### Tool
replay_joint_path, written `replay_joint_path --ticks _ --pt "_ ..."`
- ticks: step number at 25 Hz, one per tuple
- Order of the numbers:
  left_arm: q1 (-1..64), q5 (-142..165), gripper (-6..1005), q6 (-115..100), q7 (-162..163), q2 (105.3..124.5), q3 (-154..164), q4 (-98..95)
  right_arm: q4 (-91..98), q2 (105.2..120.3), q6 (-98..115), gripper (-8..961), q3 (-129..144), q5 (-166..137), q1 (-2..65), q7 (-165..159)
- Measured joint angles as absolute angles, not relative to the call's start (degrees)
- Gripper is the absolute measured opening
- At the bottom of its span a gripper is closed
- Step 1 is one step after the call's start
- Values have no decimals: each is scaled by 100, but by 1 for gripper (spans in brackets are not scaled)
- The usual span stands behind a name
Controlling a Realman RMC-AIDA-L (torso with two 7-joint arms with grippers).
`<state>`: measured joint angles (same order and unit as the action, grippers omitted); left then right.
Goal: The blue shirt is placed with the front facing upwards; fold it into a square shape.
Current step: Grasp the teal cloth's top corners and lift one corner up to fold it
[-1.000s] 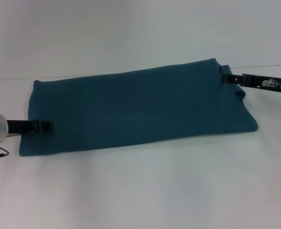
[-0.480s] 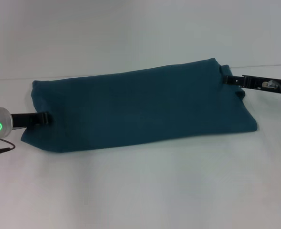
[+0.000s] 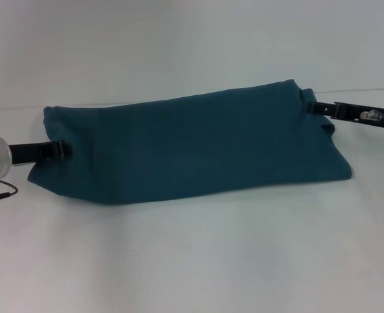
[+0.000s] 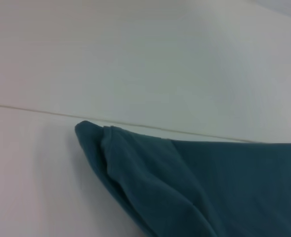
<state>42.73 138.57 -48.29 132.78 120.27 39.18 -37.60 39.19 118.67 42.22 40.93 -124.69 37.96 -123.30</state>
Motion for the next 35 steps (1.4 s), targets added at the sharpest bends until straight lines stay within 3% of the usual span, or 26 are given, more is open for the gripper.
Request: replay_joint_path --ticks 3,8,15,25,28,35 --pt "4184 13735 69 -5042 13282 12055 3920 -3970 3922 11913 4235 878 4092 -12178 3778 -11965" --pt "3933 13574 69 -5473 13303 12264 3955 -4668 3815 11993 4232 873 4145 -11095 3656 -10732" --pt "3760 13289 69 -5901 13287 12381 3972 -5200 2499 12013 4325 867 4136 -8414 3644 -7138" --pt "3702 12854 68 -6453 13259 12394 4068 -5722 244 12086 4934 382 4127 -6364 4274 -3608" --pt "3697 12706 68 -6543 13225 12397 4165 -5821 -168 12098 4833 175 4087 -6350 4602 -3161" --pt "3691 12652 68 -6584 13207 12395 4206 -5973 -452 12118 4805 63 3989 -6343 4975 -2992"
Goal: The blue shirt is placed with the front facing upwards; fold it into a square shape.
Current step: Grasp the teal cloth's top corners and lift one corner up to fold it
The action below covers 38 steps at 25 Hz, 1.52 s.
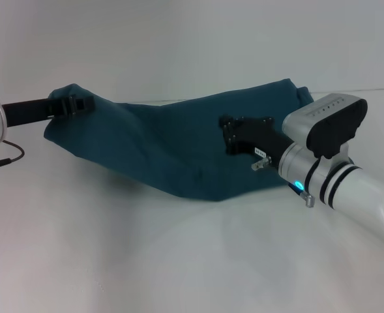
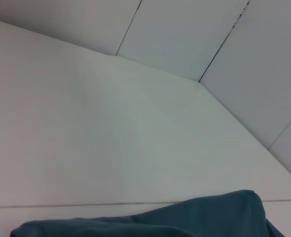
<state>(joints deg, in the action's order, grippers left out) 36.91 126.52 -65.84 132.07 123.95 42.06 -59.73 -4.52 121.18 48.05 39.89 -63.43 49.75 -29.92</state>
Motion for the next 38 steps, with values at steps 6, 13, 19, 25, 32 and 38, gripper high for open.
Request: replay_joint_path --ticks 6,13,19,25,32,38 --pt "3635 12441 68 -6622 13202 12394 4315 -6091 -635 12146 4603 0 3836 -6361 5269 -3009" --pt "3546 12100 69 -6777 13202 12398 4508 -6379 -988 12155 3962 2 3817 -6551 5859 -3016" --pt "3536 11923 68 -6831 13197 12402 4512 -6462 -1350 12155 3489 4 3153 -7365 6156 -3052" --pt "3537 11681 67 -6840 13108 12402 4609 -6502 -1650 12155 3393 5 2054 -8660 6173 -3051" --pt "3603 11626 66 -6840 13067 12402 4655 -6489 -2014 12155 3356 8 963 -10017 6187 -2999" --pt "3555 11573 64 -6853 13034 12383 4636 -6505 -1938 12041 4162 9 182 -10307 5128 -2991"
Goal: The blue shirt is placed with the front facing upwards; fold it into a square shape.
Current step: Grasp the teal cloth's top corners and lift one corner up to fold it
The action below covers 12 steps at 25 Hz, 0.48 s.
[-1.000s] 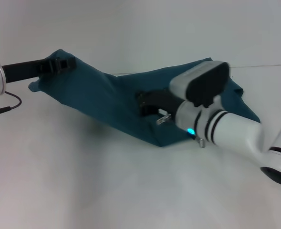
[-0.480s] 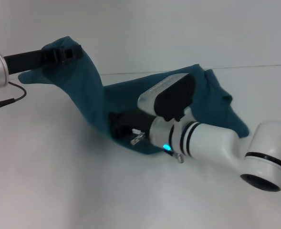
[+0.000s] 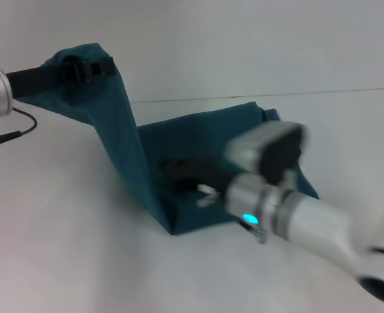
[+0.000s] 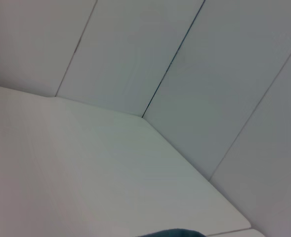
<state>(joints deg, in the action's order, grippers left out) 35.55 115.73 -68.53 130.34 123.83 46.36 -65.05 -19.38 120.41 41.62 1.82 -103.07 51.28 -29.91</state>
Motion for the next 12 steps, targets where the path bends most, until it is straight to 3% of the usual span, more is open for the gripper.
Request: replay_joint_path --ticks 4,12 --pt "3546 11571 64 -6894 13034 12379 4604 -6528 -1689 12037 4696 11 -246 -10339 4521 -2990" --pt "3599 11457 63 -6912 13034 12376 4645 -6614 -1940 12108 3727 13 -369 -10901 5032 -2988"
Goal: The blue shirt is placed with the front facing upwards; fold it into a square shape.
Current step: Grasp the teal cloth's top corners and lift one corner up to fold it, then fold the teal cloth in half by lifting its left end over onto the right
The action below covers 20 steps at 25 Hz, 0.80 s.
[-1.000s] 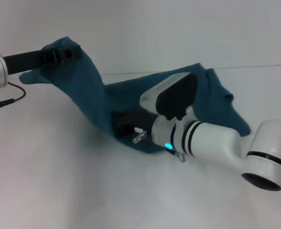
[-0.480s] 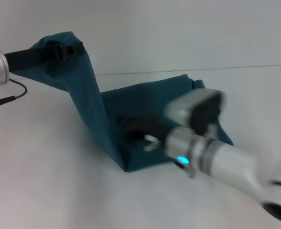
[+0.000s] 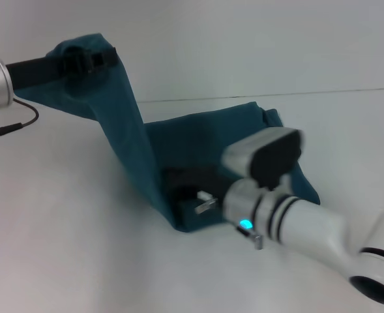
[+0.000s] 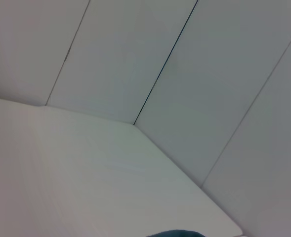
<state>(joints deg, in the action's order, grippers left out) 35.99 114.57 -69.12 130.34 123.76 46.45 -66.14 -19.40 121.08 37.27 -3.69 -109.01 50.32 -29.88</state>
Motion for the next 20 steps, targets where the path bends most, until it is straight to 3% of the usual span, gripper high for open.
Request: replay_joint_path --ticks 13,20 --pt "3686 11345 63 -6946 12957 12379 4641 -6675 -2617 12155 3067 17 -501 -11585 5792 -2950" --pt "3625 11346 64 -6982 12885 12359 4640 -6518 -2510 12031 3620 19 -1197 -11590 4879 -2671"
